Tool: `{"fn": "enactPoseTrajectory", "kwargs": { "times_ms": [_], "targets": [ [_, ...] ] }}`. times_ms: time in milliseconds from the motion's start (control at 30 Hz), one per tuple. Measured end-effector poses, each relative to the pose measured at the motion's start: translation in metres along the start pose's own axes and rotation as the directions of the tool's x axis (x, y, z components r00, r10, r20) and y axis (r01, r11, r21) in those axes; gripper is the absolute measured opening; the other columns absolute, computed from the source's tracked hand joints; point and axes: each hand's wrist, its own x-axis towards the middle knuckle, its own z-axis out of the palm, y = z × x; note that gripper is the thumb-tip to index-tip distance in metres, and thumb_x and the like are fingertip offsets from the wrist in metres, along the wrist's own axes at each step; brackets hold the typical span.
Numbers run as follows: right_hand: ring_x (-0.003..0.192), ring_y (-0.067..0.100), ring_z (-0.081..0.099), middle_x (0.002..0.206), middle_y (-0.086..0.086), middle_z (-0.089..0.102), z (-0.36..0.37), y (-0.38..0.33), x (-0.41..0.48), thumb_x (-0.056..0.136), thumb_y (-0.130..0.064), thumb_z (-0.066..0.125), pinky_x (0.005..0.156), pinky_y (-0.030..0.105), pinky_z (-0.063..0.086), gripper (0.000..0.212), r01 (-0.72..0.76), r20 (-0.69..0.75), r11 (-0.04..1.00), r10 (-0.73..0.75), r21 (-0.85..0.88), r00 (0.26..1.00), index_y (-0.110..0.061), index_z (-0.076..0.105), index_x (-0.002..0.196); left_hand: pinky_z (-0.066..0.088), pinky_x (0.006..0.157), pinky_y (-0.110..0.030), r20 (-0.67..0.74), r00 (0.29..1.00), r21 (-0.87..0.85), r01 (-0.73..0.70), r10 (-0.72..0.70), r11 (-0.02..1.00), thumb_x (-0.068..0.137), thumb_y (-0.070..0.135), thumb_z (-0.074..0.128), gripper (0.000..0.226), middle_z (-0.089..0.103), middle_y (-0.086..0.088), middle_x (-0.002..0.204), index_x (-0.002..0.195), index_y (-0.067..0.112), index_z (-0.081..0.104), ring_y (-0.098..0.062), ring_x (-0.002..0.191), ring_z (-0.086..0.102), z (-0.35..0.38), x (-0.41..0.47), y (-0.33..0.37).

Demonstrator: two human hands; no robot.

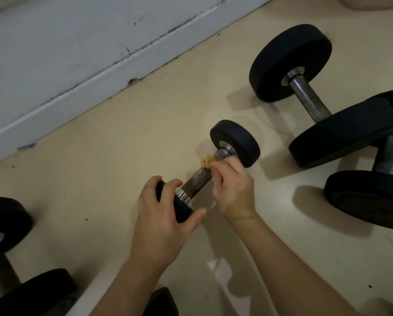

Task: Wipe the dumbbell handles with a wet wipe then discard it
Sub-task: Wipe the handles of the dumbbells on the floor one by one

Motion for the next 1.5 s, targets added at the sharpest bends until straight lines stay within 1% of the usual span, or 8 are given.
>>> {"fn": "enactPoseTrajectory", "kwargs": {
  "times_ms": [200, 400, 567, 733, 867, 1000, 1200, 1500],
  "targets": [
    [0.086, 0.013, 0.062, 0.095, 0.005, 0.066, 0.024, -0.006, 0.028, 0.083, -0.003, 0.065, 0.082, 0.022, 0.052, 0.013, -0.135, -0.07, 0.99, 0.133, -0.026, 0.989, -0.005, 0.072, 0.094, 0.04, 0.097, -0.027, 0.176, 0.976, -0.076, 0.143, -0.128, 0.987, 0.05, 0.053, 0.084, 0.096, 0.043, 0.006, 0.13, 0.133, 0.034, 0.039, -0.01, 0.113, 0.044, -0.02, 0.038, -0.022],
    [0.07, 0.019, 0.063, 0.083, 0.008, 0.064, 0.023, -0.024, 0.011, 0.086, -0.012, 0.052, 0.061, 0.032, 0.055, 0.021, 0.166, 0.292, 0.974, -0.205, 0.151, 0.934, -0.003, 0.071, 0.088, 0.042, 0.095, -0.029, 0.301, 0.929, -0.087, 0.252, -0.215, 0.964, 0.047, 0.057, 0.086, 0.096, 0.056, 0.006, 0.12, 0.132, 0.036, 0.047, -0.014, 0.112, 0.052, -0.038, 0.058, -0.025],
    [0.074, 0.01, 0.055, 0.083, 0.007, 0.062, 0.024, -0.001, 0.038, 0.083, 0.001, 0.061, 0.071, 0.02, 0.05, 0.012, -0.09, -0.01, 0.996, 0.09, 0.015, 0.996, -0.004, 0.071, 0.085, 0.042, 0.089, -0.027, 0.394, 0.876, -0.159, 0.364, -0.279, 0.918, 0.041, 0.067, 0.081, 0.096, 0.056, 0.009, 0.115, 0.128, 0.038, 0.052, -0.012, 0.108, 0.052, -0.037, 0.063, -0.034],
    [0.068, 0.018, 0.062, 0.08, 0.005, 0.063, 0.01, -0.021, 0.028, 0.08, -0.005, 0.066, 0.068, 0.021, 0.052, 0.008, 0.108, 0.417, 0.99, -0.134, 0.086, 0.899, -0.007, 0.073, 0.083, 0.049, 0.076, -0.023, 0.457, 0.824, -0.423, 0.533, -0.335, 0.733, 0.036, 0.077, 0.073, 0.086, 0.068, 0.004, 0.103, 0.108, 0.03, 0.067, -0.01, 0.092, 0.064, -0.02, 0.042, -0.034],
    [0.07, 0.014, 0.054, 0.084, 0.001, 0.06, 0.003, -0.001, 0.069, 0.081, -0.004, 0.067, 0.066, 0.024, 0.046, 0.009, 0.074, 0.397, 0.993, -0.03, -0.096, 0.917, -0.01, 0.072, 0.085, 0.04, 0.078, -0.015, 0.488, 0.8, -0.491, 0.582, -0.349, 0.648, 0.053, 0.078, 0.066, 0.084, 0.063, 0.009, 0.111, 0.118, 0.026, 0.059, 0.0, 0.095, 0.059, 0.006, 0.02, -0.009],
    [0.077, 0.003, 0.053, 0.084, -0.008, 0.057, -0.01, -0.01, 0.049, 0.081, -0.002, 0.066, 0.074, 0.017, 0.046, 0.01, -0.015, 0.517, 0.999, -0.007, 0.038, 0.856, -0.009, 0.073, 0.082, 0.033, 0.098, -0.023, 0.401, 0.855, -0.478, 0.502, -0.33, 0.72, 0.061, 0.07, 0.064, 0.09, 0.045, 0.013, 0.137, 0.14, 0.04, 0.035, -0.003, 0.124, 0.042, 0.001, 0.015, 0.002],
    [0.078, 0.018, 0.059, 0.089, 0.0, 0.058, 0.012, -0.011, 0.086, 0.083, -0.004, 0.063, 0.074, 0.034, 0.053, 0.012, 0.04, 0.508, 0.996, 0.009, -0.084, 0.861, -0.013, 0.071, 0.086, 0.044, 0.077, -0.014, -0.048, 0.992, -0.385, 0.092, -0.12, 0.918, 0.082, 0.02, 0.071, 0.029, 0.053, 0.017, 0.097, 0.092, 0.046, 0.064, -0.002, 0.094, 0.056, -0.001, 0.0, 0.002],
    [0.072, -0.003, 0.058, 0.079, -0.016, 0.06, -0.003, -0.029, 0.047, 0.081, -0.003, 0.068, 0.073, 0.01, 0.046, 0.015, -0.279, 0.592, 0.96, 0.224, 0.001, 0.774, -0.017, 0.073, 0.084, 0.036, 0.085, -0.002, 0.063, 0.995, -0.208, 0.09, -0.078, 0.974, 0.072, 0.058, 0.065, 0.047, 0.052, 0.034, 0.11, 0.117, 0.05, 0.054, 0.016, 0.101, 0.049, -0.02, -0.01, 0.002]
  ]
}}
